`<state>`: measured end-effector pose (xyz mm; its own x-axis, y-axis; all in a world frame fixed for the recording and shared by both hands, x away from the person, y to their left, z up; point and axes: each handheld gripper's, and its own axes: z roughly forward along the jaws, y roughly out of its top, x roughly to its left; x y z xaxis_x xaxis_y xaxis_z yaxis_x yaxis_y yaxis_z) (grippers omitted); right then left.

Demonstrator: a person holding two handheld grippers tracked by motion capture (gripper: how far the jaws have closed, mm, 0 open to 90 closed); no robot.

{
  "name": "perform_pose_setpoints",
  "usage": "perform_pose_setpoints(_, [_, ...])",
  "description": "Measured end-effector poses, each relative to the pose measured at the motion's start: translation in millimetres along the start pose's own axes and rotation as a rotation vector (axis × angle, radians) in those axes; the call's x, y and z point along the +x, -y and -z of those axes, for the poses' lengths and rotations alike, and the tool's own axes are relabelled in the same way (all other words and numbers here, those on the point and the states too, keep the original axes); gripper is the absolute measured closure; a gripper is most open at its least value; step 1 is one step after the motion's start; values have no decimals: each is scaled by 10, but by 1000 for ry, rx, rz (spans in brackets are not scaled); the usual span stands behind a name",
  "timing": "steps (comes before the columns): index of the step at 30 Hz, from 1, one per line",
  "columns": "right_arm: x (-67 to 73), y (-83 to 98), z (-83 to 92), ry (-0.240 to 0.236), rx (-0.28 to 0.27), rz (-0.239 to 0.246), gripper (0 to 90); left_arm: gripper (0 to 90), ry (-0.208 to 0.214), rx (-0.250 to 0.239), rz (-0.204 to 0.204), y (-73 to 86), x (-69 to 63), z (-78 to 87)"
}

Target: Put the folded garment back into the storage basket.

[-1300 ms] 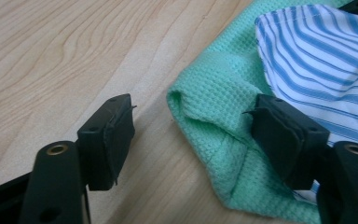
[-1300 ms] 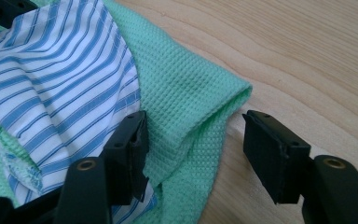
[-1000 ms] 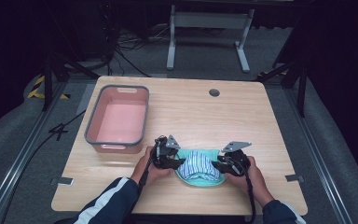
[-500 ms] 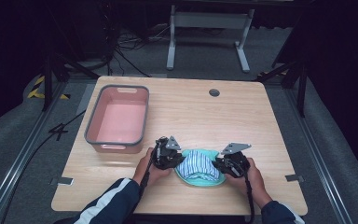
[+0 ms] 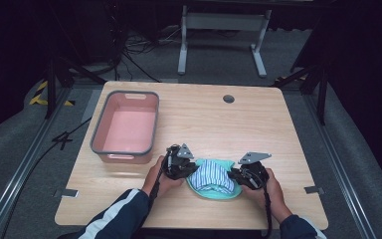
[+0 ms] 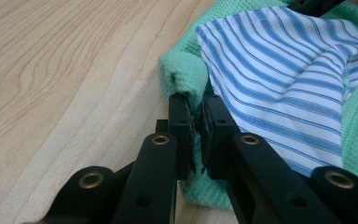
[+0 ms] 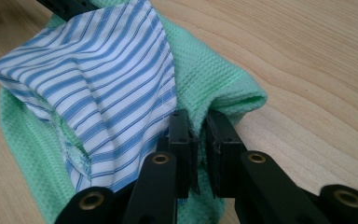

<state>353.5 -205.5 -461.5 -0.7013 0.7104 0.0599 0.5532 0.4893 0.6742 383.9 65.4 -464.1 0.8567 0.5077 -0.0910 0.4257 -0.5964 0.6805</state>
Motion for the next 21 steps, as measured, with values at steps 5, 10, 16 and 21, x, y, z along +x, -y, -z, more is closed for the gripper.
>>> perform_pose_setpoints(5, [0, 3, 33, -5, -14, -9, 815, 839, -6, -4, -17, -33, -11, 27])
perform_pose_setpoints(10, [7, -26, 91, 0, -33, -12, 816, 839, -11, -11, -18, -68, -4, 49])
perform_pose_setpoints(16, [-4, -55, 163, 9, -59, -20, 817, 839, -14, -20, -37, -122, 3, 96])
perform_pose_setpoints(21, [-7, -92, 206, 15, -72, -21, 817, 839, -18, -25, -36, -140, -1, 123])
